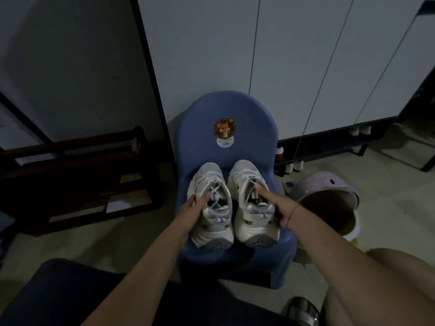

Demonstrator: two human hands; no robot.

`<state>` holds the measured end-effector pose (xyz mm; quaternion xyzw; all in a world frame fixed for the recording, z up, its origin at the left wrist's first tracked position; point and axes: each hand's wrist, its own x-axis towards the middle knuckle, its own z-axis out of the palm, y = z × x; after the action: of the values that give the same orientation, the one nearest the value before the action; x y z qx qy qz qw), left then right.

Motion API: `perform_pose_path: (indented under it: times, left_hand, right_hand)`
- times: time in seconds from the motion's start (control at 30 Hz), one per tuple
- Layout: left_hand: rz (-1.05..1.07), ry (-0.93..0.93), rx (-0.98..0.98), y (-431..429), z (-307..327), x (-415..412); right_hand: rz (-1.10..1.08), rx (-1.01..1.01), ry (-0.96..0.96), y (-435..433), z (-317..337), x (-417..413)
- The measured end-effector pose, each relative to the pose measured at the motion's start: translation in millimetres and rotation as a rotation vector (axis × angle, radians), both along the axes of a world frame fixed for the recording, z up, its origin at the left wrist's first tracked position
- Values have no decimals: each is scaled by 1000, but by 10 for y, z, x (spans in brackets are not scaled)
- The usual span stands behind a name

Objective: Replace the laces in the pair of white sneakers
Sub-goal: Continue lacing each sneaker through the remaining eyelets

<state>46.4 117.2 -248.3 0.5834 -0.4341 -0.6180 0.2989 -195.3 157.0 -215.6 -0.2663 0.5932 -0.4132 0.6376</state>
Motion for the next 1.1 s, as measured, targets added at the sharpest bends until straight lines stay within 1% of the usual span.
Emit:
perform_pose_path:
  times: [0.03,0.1,0.2,0.27,0.33,0.4,0.43,0.5,0.57,0.63,0.77,0.9,1.0,1.1]
  left_hand:
    - [-18,9,1,-3,-15,0]
    - [-41,4,-15,22,-71,30]
    - [-144,40,-39,182,-20,119]
    - [-292,9,-77,291,83,176]
    - [-434,-62,-117,286,45,226]
    - [-470,-176,-220,271,-57,214]
    - [-439,-235,-273,284,-85,174]
    - [-307,-347,-338,294,-216,92]
    - [-212,-381,-346,287,-334,33]
    - [-165,-373,-363,320,-284,-4]
    - [-111,-283,-382,408,114,97]
    - [-62,-195,-447,502,723,464]
    - [-6,-176,-579,596,1135,878]
    - [105,-159,-652,601,1462,1316]
  right_hand:
    - [-26,-15,-22,15,-12,33]
    - [-34,-34,16,60,12,74]
    - [79,-109,20,179,-31,29]
    - [179,-117,1,242,-144,-109]
    - [310,-136,71,289,-203,-160]
    - [378,-159,244,292,-266,-112]
    - [344,-160,320,290,-275,-46]
    - [215,-174,423,288,-284,101]
    - [148,-218,510,284,-264,206]
    - [124,-249,548,295,-216,249]
    - [60,-320,510,374,-112,368]
    - [-8,-500,420,470,195,715]
    - [30,-631,352,458,568,1145]
    - [89,-737,359,239,906,1617]
